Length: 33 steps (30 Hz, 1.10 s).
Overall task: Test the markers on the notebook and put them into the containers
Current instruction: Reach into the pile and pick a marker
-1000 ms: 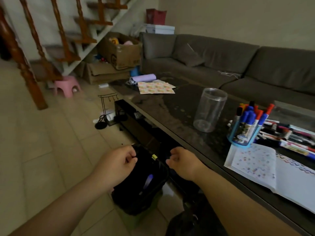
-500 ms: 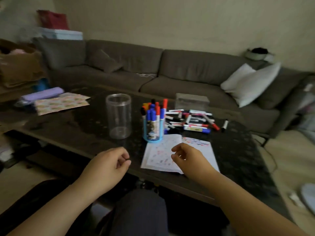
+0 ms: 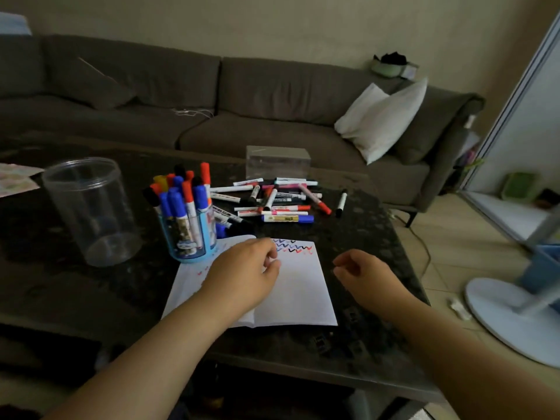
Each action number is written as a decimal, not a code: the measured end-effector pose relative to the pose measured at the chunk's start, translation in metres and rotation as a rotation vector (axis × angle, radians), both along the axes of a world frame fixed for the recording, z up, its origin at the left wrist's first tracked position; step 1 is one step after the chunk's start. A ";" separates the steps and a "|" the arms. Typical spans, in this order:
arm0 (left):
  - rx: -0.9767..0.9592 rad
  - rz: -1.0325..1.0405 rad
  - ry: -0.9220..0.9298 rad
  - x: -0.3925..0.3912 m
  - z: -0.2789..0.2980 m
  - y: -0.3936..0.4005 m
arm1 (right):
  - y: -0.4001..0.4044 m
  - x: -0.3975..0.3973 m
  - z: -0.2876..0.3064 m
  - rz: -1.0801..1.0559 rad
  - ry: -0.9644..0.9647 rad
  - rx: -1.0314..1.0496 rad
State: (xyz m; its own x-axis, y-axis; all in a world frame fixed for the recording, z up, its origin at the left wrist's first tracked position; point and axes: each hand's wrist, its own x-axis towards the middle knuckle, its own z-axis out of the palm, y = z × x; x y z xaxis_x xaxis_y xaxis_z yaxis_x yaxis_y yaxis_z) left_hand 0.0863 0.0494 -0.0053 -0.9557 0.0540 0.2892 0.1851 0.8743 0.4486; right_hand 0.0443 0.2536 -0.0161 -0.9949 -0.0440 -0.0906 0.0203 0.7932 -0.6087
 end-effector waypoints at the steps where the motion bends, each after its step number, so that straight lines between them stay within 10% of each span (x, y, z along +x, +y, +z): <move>1: -0.004 0.000 0.000 -0.008 -0.003 0.002 | 0.001 -0.008 -0.003 -0.005 -0.007 0.003; 33: 0.239 0.163 -0.033 -0.078 -0.040 -0.007 | -0.106 -0.202 -0.055 0.299 0.351 0.492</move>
